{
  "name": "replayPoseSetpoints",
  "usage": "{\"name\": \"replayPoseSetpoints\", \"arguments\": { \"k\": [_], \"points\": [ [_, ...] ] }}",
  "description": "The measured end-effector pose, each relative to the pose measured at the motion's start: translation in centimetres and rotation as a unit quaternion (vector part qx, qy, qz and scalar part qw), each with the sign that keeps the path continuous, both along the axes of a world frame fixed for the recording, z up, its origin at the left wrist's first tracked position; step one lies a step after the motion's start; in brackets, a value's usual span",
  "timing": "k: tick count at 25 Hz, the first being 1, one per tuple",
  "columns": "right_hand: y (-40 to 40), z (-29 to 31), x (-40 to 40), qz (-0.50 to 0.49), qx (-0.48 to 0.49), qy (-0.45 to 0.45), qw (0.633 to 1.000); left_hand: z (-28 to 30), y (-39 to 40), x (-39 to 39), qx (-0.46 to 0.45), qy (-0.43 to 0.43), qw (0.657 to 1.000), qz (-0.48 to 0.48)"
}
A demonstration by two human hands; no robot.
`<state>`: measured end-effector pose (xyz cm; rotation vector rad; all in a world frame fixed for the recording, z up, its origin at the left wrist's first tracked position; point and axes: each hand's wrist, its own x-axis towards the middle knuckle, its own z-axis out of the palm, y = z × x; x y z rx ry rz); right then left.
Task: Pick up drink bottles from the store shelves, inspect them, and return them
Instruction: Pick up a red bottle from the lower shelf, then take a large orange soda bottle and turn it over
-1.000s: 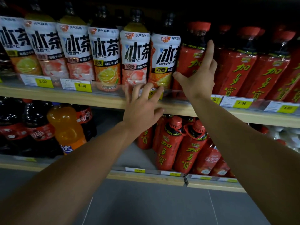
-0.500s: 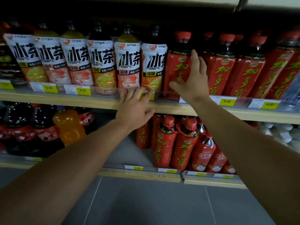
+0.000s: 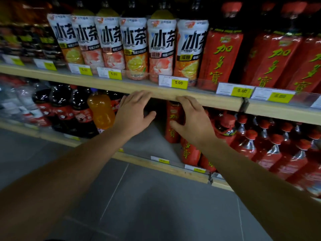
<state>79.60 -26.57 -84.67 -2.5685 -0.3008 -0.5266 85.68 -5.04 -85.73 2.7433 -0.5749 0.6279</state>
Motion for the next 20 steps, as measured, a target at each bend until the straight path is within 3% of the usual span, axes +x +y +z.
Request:
{"name": "replayPoseSetpoints", "arguments": {
  "k": [10,20],
  "points": [
    [13.1,-5.0,3.9,0.088,-0.022,0.078,0.993,-4.8,13.7,-1.9,-0.052,0.047,0.995,0.075],
    [27.0,-8.7,11.1,0.013,0.034,0.122,0.992,-9.4,27.2,4.6,-0.141,0.082,0.985,0.049]
  ]
}}
